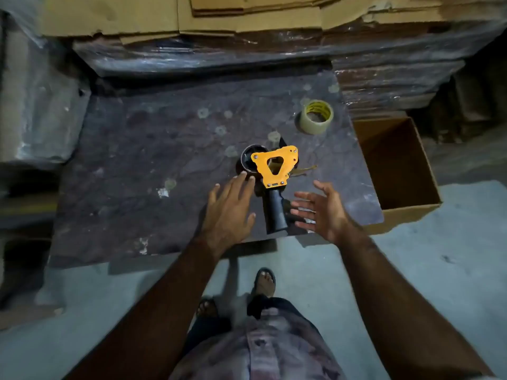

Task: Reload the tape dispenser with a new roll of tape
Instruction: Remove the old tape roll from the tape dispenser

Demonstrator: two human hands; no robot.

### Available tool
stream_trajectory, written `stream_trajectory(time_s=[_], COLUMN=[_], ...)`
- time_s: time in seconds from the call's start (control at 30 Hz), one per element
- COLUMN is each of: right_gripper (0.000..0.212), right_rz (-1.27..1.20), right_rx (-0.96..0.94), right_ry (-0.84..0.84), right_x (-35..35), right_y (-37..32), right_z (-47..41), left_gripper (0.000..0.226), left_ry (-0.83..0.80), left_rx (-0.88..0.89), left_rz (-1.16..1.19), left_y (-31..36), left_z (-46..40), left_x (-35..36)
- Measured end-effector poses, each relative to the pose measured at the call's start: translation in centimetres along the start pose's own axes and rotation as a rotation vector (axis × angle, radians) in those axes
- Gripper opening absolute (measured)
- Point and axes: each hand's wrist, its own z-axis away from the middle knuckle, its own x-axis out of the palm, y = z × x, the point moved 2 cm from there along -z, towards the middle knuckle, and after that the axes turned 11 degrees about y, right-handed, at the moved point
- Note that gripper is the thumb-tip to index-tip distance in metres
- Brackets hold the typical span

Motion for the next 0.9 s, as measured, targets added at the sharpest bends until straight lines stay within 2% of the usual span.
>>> stream_trajectory(time_s=[0.1, 0.2, 0.27, 0.4, 0.5, 0.57, 0.73, 0.83, 0.9], right_gripper=[0.056, 0.031, 0.024, 0.036, 0.021, 0.014, 0.020, 0.025, 0.025], right_rz=[0.111, 0.187, 0.192, 0.078, -0.004, -0.023, 0.014, -0.014, -0.035], right_rx=[0.093, 0.138, 0.160, 0.202, 0.218, 0.215, 0.183, 0.146, 0.118], right_ry=[-0.028, -0.041, -0.095, -0.225, -0.260, -0.265, -0.190, -0.184, -0.206], right_x=[1.8, 3.9, 5.0, 6.6, 7.6, 8.2, 8.1, 7.6, 7.4], right_y=[-0.5, -0.6, -0.7, -0.3, 0.0, 0.1, -1.0, -1.8, -2.4], right_z=[-2.1, -3.2, -3.7, -5.0, -5.4, -5.5, -4.2, -2.8, -1.5], left_gripper=[0.083, 0.076, 0.072, 0.068, 0.068, 0.068, 0.065, 0.067, 0.065], left_ry=[-0.003, 0.067, 0.146, 0.206, 0.190, 0.191, 0.204, 0.205, 0.167], left_rx=[-0.074, -0.104, -0.117, -0.150, -0.171, -0.182, -0.169, -0.254, -0.464], left_rz=[0.017, 0.035, 0.053, 0.044, 0.018, 0.019, 0.061, 0.172, 0.459], left_y=[-0.6, -1.1, -1.5, -2.0, -2.1, -2.3, -2.5, -3.0, -3.5], left_z=[-0.7, -0.5, 0.0, 0.6, 0.9, 1.0, 0.1, -0.8, -1.6], left_x=[0.8, 1.3, 1.5, 1.9, 2.2, 2.2, 1.6, 1.0, 0.1])
